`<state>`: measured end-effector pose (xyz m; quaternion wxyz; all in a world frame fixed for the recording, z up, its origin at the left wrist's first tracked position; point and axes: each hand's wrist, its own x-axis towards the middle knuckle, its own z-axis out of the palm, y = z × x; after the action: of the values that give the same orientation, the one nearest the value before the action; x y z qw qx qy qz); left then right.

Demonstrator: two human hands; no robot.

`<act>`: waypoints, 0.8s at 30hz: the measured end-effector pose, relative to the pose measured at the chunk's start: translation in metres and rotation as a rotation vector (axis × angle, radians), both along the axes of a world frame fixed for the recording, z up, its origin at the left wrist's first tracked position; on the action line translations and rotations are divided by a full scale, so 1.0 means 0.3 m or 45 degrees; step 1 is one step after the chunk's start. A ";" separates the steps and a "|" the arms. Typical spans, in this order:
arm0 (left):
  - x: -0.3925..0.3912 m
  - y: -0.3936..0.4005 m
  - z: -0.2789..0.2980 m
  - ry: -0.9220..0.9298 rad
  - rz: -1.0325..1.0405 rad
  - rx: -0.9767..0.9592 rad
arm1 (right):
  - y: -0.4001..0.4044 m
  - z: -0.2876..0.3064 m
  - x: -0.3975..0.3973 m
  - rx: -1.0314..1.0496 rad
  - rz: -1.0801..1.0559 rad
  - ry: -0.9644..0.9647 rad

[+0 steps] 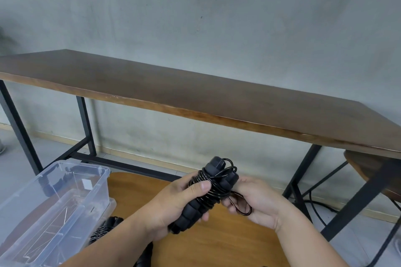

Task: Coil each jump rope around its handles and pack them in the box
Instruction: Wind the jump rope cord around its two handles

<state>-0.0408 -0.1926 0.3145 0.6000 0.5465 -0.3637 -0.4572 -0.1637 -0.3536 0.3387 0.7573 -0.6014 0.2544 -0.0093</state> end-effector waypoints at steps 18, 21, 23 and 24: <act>0.013 -0.021 0.004 -0.574 0.485 0.067 | 0.181 0.052 0.013 -0.919 -0.504 -0.055; 0.016 -0.026 0.004 -0.586 0.483 0.044 | 0.189 0.051 0.018 -0.869 -0.497 -0.117; 0.018 -0.028 0.004 -0.557 0.469 0.043 | 0.189 0.052 0.018 -0.791 -0.498 -0.161; 0.019 -0.029 0.003 -0.518 0.467 0.050 | 0.186 0.048 0.017 -0.765 -0.510 -0.164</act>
<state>-0.0350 -0.2012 0.3155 0.5766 0.6956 -0.3627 -0.2285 -0.1586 -0.2978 0.3531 0.5446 -0.7334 0.3047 -0.2695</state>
